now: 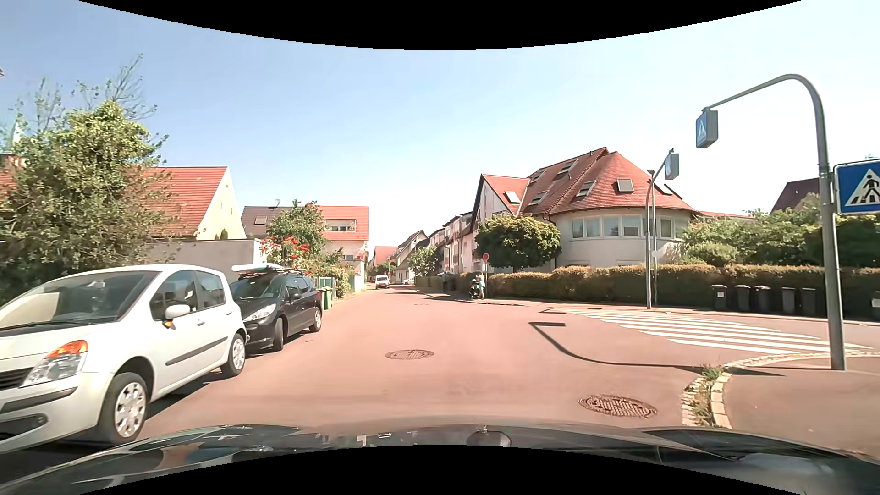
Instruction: Follow the waypoints while adhering to traffic rules and regulations
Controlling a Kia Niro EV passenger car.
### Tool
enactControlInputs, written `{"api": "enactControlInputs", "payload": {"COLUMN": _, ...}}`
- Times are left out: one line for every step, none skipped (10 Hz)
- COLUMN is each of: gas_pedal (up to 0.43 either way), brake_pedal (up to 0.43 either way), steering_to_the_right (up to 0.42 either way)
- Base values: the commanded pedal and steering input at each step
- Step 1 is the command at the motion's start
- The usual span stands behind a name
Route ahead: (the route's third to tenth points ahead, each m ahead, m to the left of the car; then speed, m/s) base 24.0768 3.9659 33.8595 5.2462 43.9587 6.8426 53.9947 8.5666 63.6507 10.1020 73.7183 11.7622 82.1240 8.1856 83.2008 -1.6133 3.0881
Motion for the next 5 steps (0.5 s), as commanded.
{"api": "enactControlInputs", "payload": {"gas_pedal": 0.067, "brake_pedal": 0.000, "steering_to_the_right": 0.105}}
{"api": "enactControlInputs", "payload": {"gas_pedal": 0.059, "brake_pedal": 0.000, "steering_to_the_right": 0.118}}
{"api": "enactControlInputs", "payload": {"gas_pedal": 0.047, "brake_pedal": 0.000, "steering_to_the_right": 0.135}}
{"api": "enactControlInputs", "payload": {"gas_pedal": 0.047, "brake_pedal": 0.000, "steering_to_the_right": 0.151}}
{"api": "enactControlInputs", "payload": {"gas_pedal": 0.047, "brake_pedal": 0.000, "steering_to_the_right": 0.161}}
